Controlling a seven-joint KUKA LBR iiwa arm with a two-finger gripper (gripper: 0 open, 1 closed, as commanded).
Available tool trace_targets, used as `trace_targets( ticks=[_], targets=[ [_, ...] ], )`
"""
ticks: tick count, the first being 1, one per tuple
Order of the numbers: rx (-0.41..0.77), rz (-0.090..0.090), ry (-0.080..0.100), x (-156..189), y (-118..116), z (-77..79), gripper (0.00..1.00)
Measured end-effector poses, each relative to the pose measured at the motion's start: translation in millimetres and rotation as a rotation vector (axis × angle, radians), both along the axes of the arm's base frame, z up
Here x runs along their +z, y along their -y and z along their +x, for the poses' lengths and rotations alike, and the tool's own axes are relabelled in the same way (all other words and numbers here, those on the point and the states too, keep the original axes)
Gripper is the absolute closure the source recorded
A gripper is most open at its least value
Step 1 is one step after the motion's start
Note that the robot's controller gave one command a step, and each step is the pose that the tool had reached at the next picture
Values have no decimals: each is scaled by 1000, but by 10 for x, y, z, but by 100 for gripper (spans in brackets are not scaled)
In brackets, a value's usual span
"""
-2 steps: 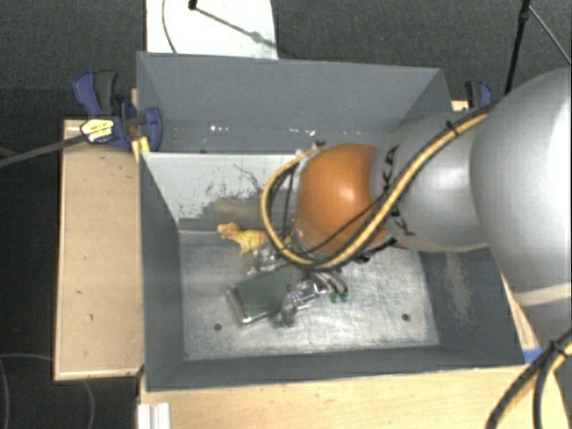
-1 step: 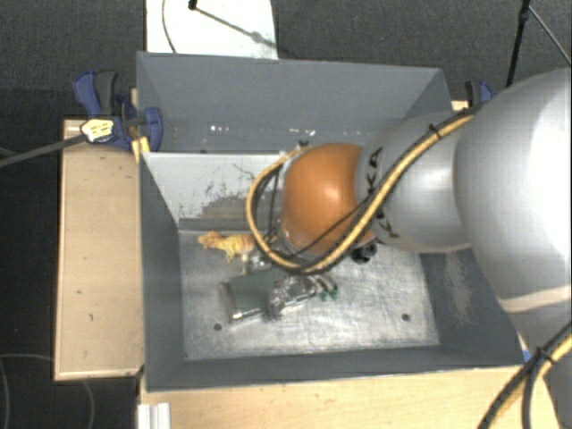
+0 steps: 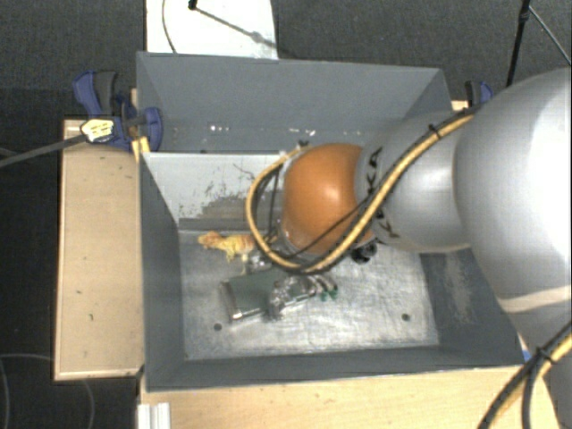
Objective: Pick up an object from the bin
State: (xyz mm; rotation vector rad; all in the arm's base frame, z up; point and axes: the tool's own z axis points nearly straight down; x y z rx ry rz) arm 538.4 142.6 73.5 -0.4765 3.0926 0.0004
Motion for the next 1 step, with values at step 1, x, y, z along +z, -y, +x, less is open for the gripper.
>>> trace_targets(
  ticks=[1],
  targets=[
    [-2,0,-3,31,2,-7,100]
  ],
)
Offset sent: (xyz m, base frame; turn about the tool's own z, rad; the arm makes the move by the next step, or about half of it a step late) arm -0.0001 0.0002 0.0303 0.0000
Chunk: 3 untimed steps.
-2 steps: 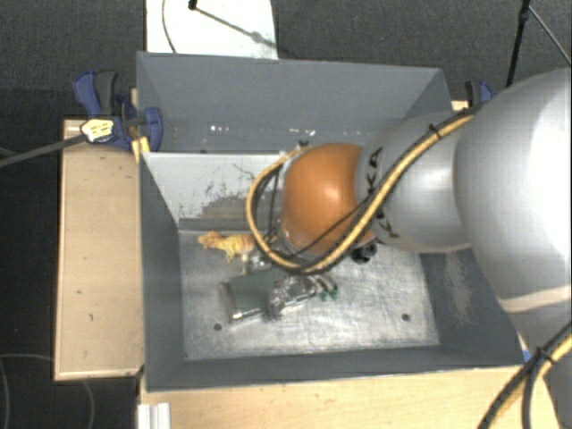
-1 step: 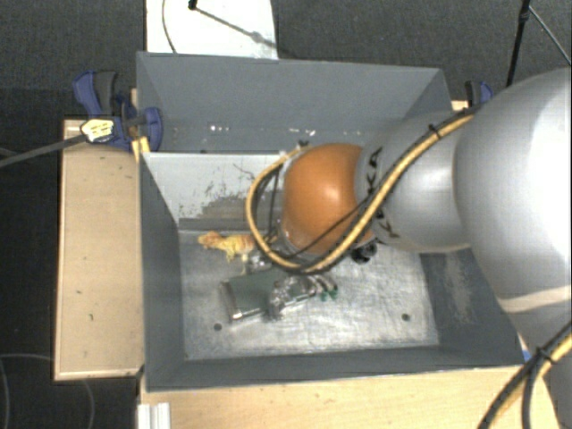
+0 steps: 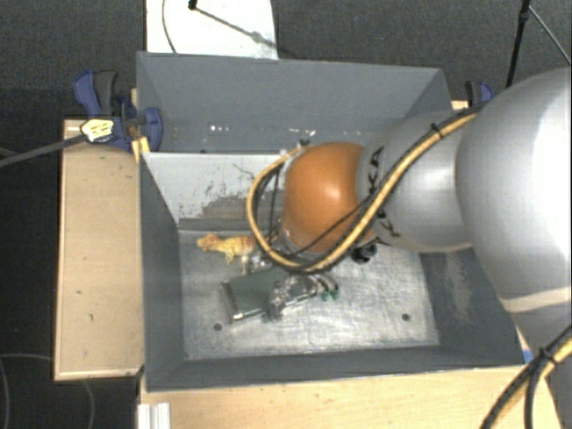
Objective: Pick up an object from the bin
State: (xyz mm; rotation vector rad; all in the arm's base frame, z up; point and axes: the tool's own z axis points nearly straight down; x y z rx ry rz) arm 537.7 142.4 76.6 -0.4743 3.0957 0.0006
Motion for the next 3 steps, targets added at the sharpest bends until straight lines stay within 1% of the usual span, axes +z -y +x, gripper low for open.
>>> trace_targets(
  ticks=[2,3],
  targets=[
    [-2,-3,-14,190,0,-26,100],
    [-4,-3,-17,363,3,-34,100]
  ],
)
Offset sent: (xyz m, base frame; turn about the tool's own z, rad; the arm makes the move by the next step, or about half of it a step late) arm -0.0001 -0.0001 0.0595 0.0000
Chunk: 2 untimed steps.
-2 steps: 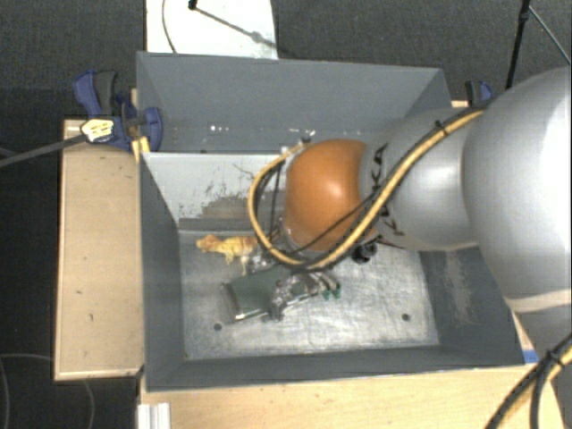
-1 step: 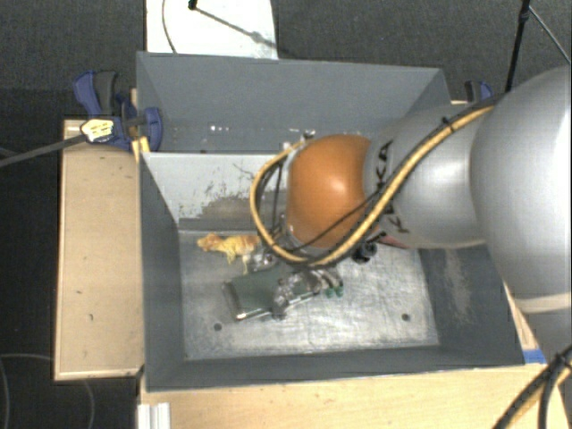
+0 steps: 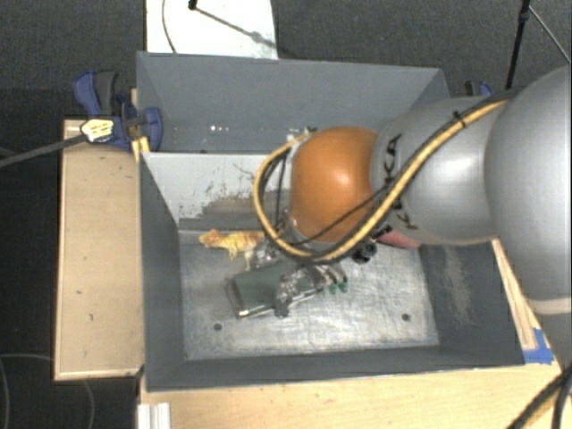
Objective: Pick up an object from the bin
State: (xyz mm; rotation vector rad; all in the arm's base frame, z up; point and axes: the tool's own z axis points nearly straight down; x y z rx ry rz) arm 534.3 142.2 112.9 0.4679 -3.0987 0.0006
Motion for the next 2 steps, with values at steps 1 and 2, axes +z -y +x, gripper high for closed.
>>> trace_targets(
  ticks=[1,2],
  targets=[
    [-1,1,5,210,-2,7,100],
    [-3,2,11,334,-4,21,100]
  ],
)
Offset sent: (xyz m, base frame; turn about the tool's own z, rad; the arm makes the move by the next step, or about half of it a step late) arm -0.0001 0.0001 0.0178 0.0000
